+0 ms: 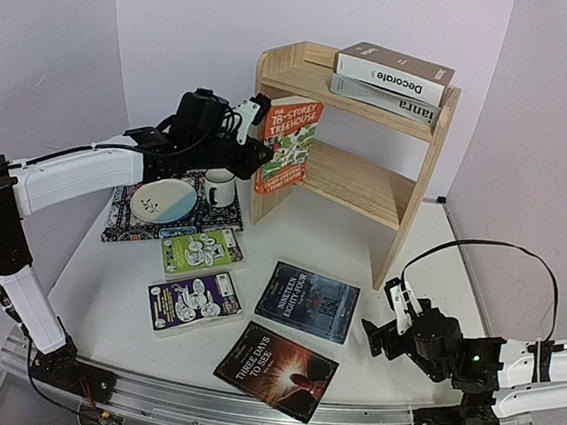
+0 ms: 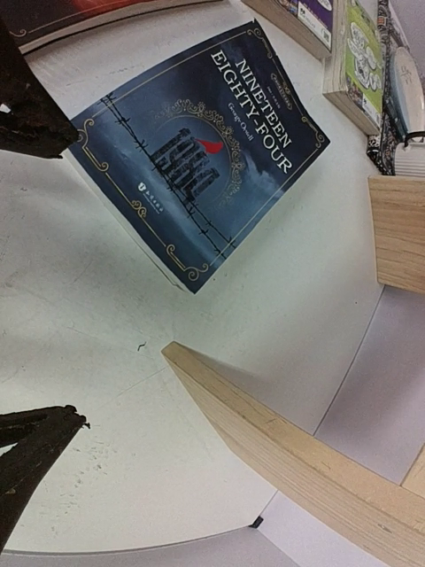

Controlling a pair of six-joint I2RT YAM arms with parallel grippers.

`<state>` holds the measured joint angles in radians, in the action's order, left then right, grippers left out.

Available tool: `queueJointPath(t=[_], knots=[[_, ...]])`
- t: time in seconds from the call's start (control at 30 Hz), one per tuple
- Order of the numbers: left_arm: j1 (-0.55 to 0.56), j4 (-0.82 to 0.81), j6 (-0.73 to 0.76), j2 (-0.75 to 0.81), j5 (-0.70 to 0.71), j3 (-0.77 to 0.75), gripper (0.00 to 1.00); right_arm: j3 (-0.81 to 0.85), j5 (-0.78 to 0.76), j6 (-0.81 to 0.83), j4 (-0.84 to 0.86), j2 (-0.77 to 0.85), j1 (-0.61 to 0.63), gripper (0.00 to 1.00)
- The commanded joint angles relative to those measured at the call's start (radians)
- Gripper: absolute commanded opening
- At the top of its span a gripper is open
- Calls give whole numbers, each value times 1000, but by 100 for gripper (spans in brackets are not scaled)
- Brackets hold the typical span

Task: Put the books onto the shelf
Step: Place the book on the shelf.

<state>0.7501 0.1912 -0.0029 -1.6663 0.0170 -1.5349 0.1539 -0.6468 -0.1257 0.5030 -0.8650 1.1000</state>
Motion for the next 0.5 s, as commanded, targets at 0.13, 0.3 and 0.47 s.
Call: queueJointPath(t=[0.13, 0.3, 0.47], knots=[[-36, -130, 1, -22, -12, -95, 0, 6, -13, 12, 24, -1, -1, 98], [-55, -135, 35, -58, -43, -128, 0, 6, -12, 12, 23, -1, -1, 98], [-75, -137, 41, -97, -62, -164, 0, 5, -12, 12, 23, -2, -1, 98]])
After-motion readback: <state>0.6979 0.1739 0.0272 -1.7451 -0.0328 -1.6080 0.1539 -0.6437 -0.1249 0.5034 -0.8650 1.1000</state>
